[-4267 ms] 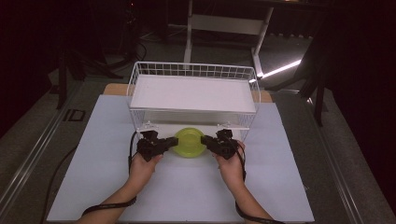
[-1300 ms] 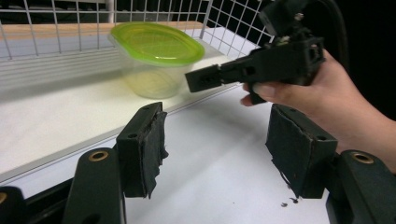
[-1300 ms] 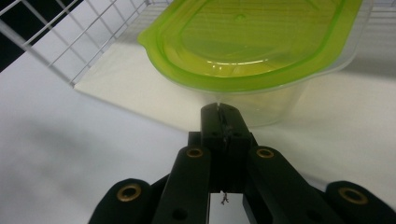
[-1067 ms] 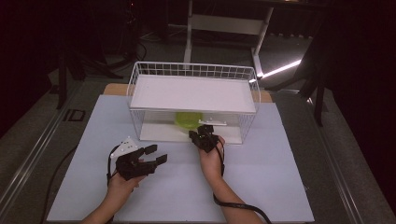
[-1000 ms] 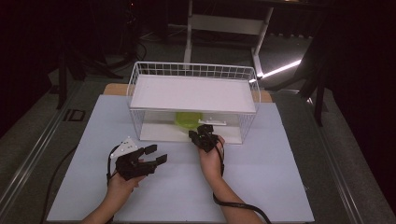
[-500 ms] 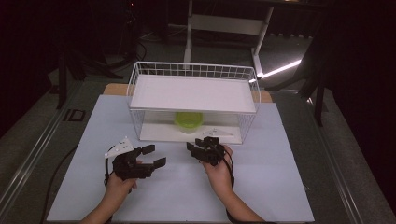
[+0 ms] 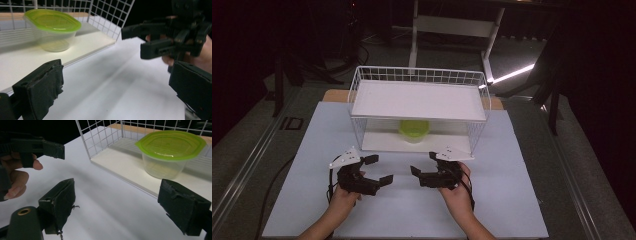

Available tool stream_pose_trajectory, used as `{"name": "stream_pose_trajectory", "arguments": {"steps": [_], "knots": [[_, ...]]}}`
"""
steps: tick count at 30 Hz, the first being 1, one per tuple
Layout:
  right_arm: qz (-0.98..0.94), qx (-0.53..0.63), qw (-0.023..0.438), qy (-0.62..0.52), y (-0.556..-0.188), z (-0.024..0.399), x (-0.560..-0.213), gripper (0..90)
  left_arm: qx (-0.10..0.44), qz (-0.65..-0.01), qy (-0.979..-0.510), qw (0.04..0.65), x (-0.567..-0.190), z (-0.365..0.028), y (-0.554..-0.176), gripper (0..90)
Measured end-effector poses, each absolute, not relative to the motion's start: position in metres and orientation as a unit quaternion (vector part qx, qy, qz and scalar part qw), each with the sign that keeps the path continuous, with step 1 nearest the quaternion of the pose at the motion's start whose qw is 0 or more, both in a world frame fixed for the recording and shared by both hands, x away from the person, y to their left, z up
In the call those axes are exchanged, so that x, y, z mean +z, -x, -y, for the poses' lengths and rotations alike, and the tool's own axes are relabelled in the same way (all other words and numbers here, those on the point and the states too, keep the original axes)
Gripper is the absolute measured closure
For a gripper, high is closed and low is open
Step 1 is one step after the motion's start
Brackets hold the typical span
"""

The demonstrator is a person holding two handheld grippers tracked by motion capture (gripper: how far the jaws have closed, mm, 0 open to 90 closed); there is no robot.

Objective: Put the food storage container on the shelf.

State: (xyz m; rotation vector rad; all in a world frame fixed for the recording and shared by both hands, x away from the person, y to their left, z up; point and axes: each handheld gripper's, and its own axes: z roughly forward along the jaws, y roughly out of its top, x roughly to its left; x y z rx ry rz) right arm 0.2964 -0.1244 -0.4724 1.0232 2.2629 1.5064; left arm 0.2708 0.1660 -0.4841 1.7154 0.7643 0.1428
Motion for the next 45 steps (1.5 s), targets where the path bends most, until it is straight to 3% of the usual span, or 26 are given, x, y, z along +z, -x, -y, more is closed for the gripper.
{"name": "stream_pose_trajectory", "arguments": {"steps": [14, 45], "knots": [[-0.775, 0.511, 0.131, -0.348, -0.279, 0.152, -0.474, 15.1, 0.090, -0.306, -0.742, 0.590, -0.474, -0.178, -0.253, 0.4], [-0.773, 0.509, 0.128, -0.357, -0.244, 0.222, -0.472, 15.2, 0.120, -0.349, -0.731, 0.574, -0.488, -0.246, -0.220, 0.4]]}}
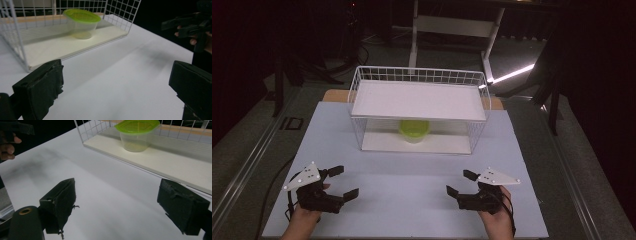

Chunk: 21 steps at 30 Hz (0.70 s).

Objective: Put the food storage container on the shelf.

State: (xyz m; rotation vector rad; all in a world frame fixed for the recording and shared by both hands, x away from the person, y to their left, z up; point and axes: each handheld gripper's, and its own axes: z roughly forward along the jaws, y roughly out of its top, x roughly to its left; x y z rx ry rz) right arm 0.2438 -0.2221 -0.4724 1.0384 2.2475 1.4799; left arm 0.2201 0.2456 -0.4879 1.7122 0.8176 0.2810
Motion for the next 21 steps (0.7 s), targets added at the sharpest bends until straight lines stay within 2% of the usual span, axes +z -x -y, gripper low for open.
{"name": "stream_pose_trajectory", "arguments": {"steps": [12, 21], "knots": [[-0.785, 0.488, 0.132, -0.358, -0.241, 0.235, -0.480, 15.1, 0.144, -0.348, -0.737, 0.561, -0.497, -0.258, -0.215, 0.4], [-0.798, 0.470, 0.132, -0.355, -0.244, 0.238, -0.495, 15.1, 0.130, -0.329, -0.743, 0.569, -0.504, -0.254, -0.215, 0.4]]}}
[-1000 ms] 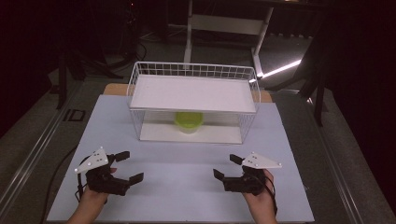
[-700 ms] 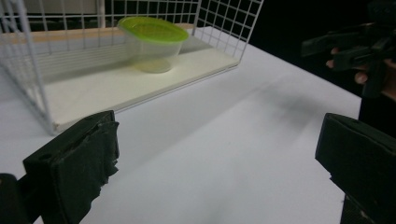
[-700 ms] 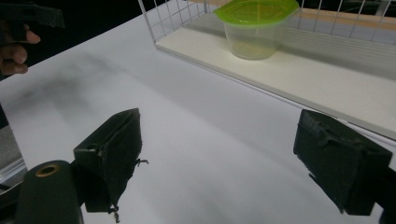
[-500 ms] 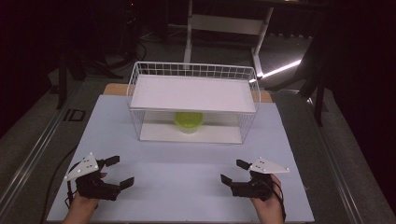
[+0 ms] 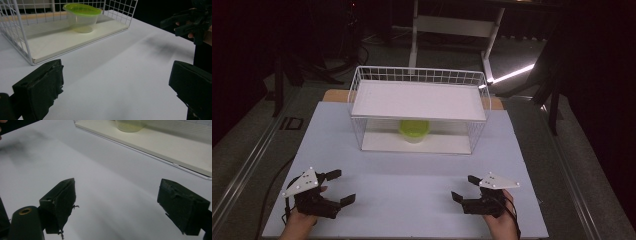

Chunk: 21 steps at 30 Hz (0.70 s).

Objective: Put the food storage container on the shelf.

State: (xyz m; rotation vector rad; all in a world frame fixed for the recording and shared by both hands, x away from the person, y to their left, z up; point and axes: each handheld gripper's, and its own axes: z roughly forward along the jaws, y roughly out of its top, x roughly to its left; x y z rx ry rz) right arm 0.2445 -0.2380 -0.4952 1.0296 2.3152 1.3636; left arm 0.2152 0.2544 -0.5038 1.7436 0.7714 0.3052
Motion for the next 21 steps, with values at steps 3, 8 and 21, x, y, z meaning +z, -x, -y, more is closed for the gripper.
{"name": "stream_pose_trajectory", "arguments": {"steps": [3, 8, 21], "knots": [[-0.795, 0.471, 0.134, -0.358, -0.246, 0.239, -0.496, 15.1, 0.125, -0.330, -0.742, 0.570, -0.505, -0.253, -0.216, 0.4], [-0.786, 0.473, 0.138, -0.373, -0.248, 0.244, -0.499, 15.1, 0.127, -0.330, -0.736, 0.578, -0.503, -0.253, -0.216, 0.4], [-0.782, 0.464, 0.161, -0.385, -0.252, 0.247, -0.501, 14.7, 0.136, -0.350, -0.722, 0.582, -0.502, -0.264, -0.217, 0.4]]}}
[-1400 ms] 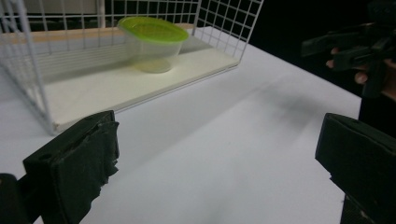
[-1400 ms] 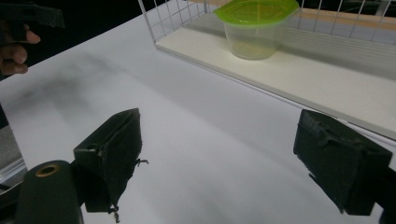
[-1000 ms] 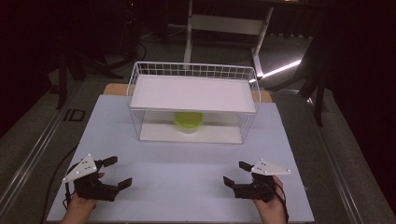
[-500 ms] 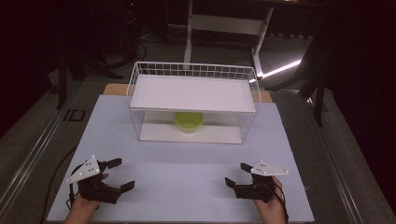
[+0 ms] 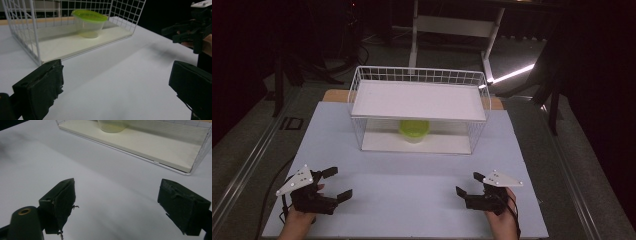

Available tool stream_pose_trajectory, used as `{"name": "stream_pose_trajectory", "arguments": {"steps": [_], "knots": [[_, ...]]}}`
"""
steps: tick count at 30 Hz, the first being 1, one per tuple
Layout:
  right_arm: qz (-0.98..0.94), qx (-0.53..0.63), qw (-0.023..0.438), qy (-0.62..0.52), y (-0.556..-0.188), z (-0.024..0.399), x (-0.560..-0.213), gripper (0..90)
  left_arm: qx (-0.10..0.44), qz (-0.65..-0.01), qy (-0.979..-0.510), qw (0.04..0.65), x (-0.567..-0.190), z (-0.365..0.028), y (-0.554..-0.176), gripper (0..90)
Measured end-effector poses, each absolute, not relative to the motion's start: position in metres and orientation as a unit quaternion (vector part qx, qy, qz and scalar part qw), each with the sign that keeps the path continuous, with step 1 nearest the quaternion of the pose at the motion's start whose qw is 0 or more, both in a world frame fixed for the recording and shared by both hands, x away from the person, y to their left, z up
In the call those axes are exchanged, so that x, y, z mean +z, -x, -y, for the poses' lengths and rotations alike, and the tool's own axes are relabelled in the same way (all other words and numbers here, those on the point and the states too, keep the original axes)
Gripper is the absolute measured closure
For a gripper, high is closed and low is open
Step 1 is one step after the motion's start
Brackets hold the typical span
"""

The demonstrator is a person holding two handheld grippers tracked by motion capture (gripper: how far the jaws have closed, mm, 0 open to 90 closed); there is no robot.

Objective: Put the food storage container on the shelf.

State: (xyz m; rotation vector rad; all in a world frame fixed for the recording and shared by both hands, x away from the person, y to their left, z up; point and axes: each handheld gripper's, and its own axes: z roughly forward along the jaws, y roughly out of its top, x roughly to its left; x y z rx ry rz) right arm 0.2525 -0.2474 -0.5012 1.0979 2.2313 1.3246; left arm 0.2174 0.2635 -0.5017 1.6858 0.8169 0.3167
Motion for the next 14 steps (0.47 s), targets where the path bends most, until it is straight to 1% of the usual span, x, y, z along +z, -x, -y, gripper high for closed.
{"name": "stream_pose_trajectory", "arguments": {"steps": [14], "knots": [[-0.782, 0.463, 0.157, -0.387, -0.2541, 0.2475, -0.5038, 14.7, 0.145, -0.356, -0.721, 0.577, -0.5013, -0.2665, -0.2171, 0.4]]}}
